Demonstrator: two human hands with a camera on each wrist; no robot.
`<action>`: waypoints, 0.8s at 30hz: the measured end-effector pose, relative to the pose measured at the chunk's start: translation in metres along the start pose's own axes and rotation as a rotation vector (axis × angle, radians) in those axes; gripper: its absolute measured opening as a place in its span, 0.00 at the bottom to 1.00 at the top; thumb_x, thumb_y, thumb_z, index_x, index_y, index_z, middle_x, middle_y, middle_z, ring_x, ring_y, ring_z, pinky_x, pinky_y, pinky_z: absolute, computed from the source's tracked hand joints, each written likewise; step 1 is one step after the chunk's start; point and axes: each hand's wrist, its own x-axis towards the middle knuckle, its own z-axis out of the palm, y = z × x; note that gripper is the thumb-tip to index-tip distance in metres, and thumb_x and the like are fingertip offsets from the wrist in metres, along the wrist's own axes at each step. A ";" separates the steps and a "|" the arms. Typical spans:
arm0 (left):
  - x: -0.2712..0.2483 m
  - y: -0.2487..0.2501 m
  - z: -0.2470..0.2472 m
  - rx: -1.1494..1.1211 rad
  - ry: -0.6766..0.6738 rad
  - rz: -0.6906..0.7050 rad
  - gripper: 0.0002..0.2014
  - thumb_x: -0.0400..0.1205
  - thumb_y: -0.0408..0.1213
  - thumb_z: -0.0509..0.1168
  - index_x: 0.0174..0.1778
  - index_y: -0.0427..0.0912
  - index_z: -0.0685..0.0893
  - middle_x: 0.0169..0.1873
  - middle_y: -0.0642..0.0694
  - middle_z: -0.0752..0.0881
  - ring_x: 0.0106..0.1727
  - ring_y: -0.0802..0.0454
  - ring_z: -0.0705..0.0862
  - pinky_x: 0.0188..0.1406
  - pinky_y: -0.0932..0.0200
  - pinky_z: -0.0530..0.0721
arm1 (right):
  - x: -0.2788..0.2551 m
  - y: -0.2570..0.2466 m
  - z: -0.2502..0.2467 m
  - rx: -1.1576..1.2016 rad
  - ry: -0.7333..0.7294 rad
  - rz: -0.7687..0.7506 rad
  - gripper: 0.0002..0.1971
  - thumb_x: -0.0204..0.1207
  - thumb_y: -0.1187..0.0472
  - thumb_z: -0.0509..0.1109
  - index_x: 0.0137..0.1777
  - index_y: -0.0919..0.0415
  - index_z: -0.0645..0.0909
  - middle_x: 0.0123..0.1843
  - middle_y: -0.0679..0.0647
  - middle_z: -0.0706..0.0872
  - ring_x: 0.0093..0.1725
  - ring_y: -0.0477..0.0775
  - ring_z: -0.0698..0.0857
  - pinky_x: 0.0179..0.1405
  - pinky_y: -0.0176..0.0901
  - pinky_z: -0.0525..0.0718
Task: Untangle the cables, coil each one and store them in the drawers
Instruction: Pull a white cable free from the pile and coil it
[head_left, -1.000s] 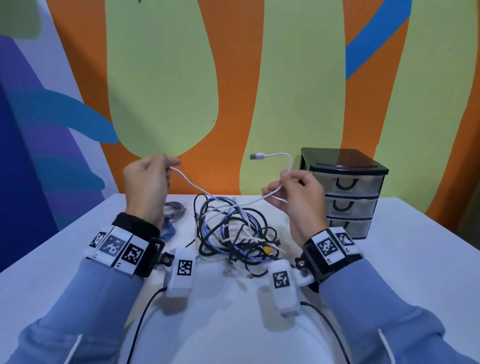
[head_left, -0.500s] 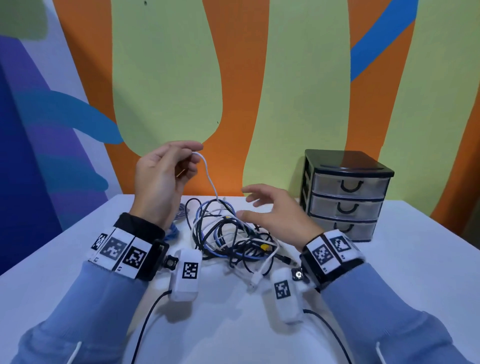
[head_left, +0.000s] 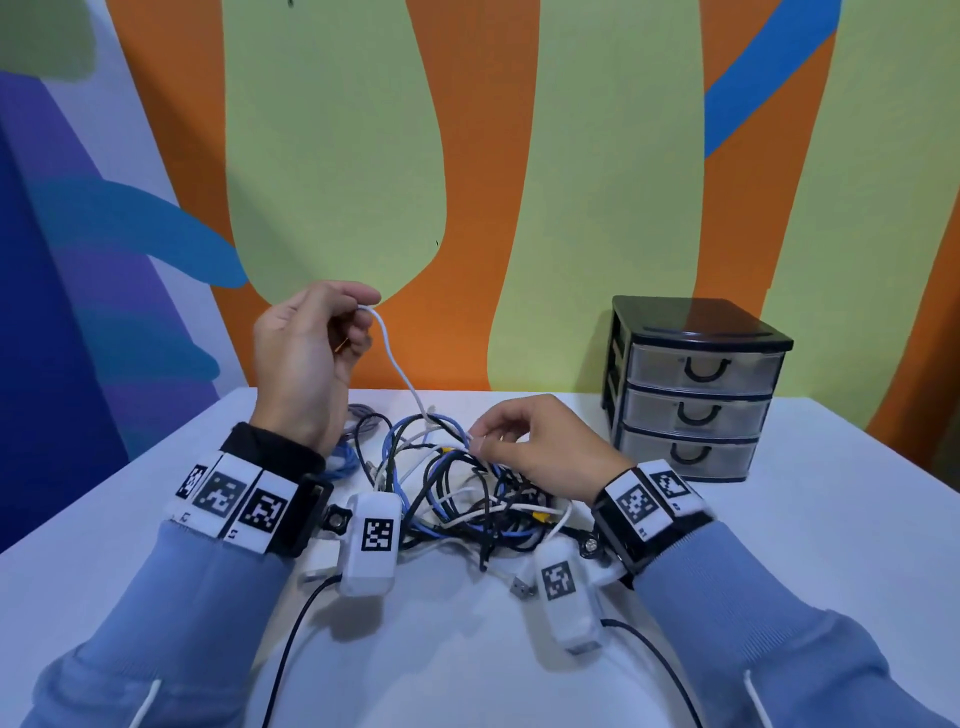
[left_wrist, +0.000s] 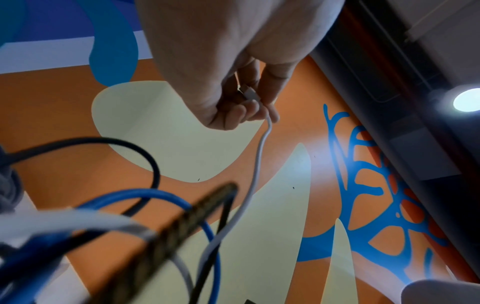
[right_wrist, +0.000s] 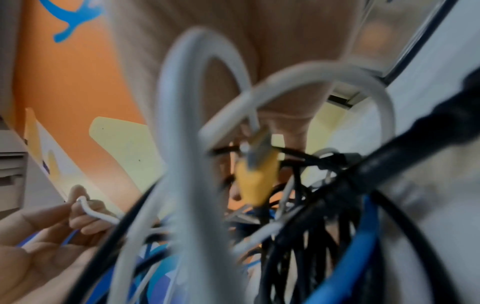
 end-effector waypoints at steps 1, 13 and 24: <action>0.000 0.000 0.000 0.014 -0.002 0.003 0.22 0.84 0.22 0.60 0.29 0.41 0.93 0.34 0.41 0.83 0.34 0.52 0.78 0.34 0.63 0.75 | 0.001 0.001 0.000 0.003 0.029 0.002 0.02 0.82 0.61 0.77 0.48 0.57 0.91 0.42 0.55 0.92 0.40 0.46 0.83 0.47 0.38 0.83; -0.002 -0.003 -0.002 0.201 -0.001 -0.027 0.16 0.81 0.23 0.59 0.32 0.35 0.89 0.24 0.46 0.76 0.29 0.50 0.69 0.31 0.55 0.71 | -0.001 -0.004 -0.005 0.230 0.000 0.105 0.11 0.89 0.68 0.65 0.56 0.65 0.91 0.34 0.53 0.89 0.28 0.48 0.82 0.37 0.38 0.81; -0.003 -0.003 -0.001 0.274 -0.044 -0.033 0.15 0.82 0.24 0.59 0.35 0.34 0.89 0.24 0.47 0.77 0.29 0.50 0.70 0.33 0.56 0.72 | -0.007 -0.001 -0.006 0.052 -0.059 0.067 0.03 0.79 0.63 0.82 0.49 0.62 0.93 0.45 0.57 0.94 0.29 0.47 0.84 0.33 0.36 0.81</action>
